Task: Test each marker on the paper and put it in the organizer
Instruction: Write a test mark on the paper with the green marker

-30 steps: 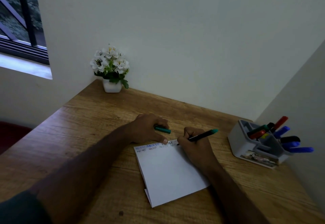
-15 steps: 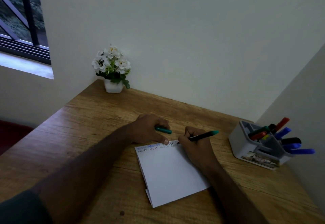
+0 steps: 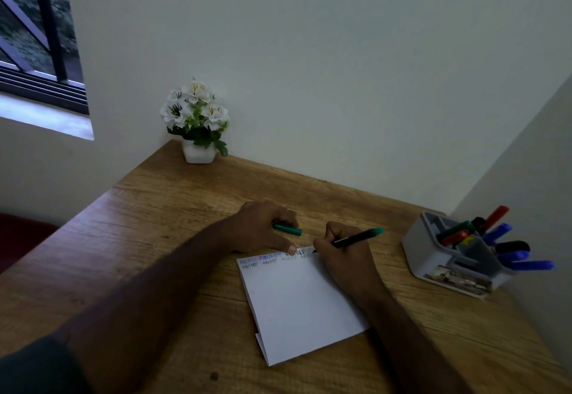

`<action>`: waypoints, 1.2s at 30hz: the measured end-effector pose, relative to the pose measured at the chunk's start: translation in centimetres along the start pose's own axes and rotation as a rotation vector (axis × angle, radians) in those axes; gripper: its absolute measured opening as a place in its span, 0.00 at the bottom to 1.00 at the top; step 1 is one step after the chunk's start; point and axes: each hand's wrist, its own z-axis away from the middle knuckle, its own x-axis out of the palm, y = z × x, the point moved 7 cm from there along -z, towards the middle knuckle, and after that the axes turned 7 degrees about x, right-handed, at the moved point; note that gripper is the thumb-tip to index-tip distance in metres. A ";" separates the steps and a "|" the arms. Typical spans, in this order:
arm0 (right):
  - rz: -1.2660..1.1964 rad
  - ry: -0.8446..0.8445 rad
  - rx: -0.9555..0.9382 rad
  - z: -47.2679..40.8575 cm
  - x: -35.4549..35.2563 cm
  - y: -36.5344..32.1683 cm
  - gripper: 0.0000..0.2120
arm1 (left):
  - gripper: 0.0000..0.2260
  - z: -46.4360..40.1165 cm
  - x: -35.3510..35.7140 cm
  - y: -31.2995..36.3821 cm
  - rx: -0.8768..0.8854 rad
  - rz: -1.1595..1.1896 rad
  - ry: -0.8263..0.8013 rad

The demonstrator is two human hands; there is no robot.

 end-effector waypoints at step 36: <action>-0.261 0.138 -0.142 -0.1 -3.3 -1.6 0.06 | 0.07 0.0 -1.9 3.2 0.208 0.413 0.363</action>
